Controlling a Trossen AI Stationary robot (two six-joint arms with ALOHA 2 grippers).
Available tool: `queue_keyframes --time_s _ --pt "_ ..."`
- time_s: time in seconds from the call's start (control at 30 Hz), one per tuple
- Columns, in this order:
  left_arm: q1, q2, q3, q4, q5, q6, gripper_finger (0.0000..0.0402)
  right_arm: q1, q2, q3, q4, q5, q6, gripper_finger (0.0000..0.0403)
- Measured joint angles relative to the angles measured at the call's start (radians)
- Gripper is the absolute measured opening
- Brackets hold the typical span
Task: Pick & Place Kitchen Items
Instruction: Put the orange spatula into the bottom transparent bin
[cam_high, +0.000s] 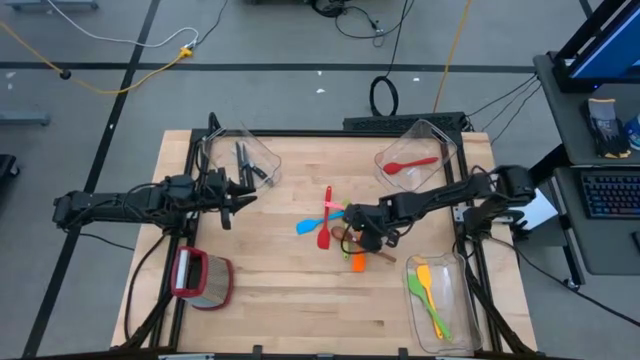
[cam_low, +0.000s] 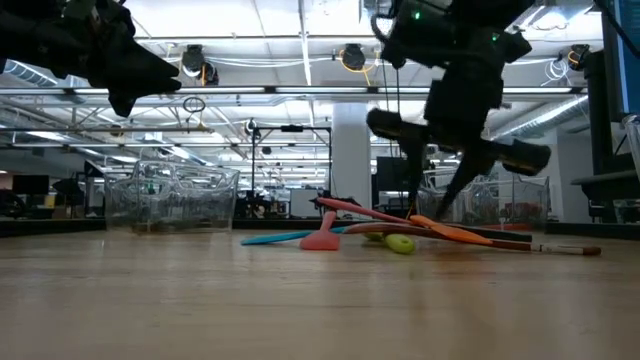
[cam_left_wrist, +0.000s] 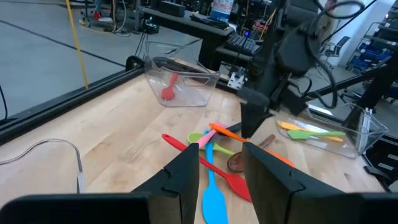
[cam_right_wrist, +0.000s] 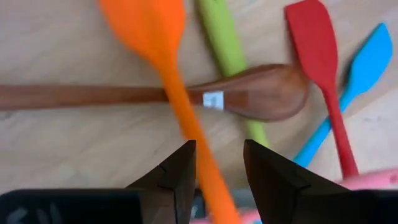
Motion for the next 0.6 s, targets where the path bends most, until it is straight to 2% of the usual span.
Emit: queue_keyframes --time_s 0.17,0.37,0.6 --pt "0.0 0.0 0.0 -0.002 0.0 -0.003 0.0124 0.0 0.053 -0.001 0.01 0.05 -0.042 0.013" --pt "0.001 0.0 0.0 -0.002 0.0 -0.002 0.0124 0.0 0.085 0.0 0.01 0.053 -0.042 0.013" --pt "0.001 0.0 0.0 -0.003 0.0 0.001 0.0124 0.0 0.117 0.001 0.064 0.126 -0.039 0.013"
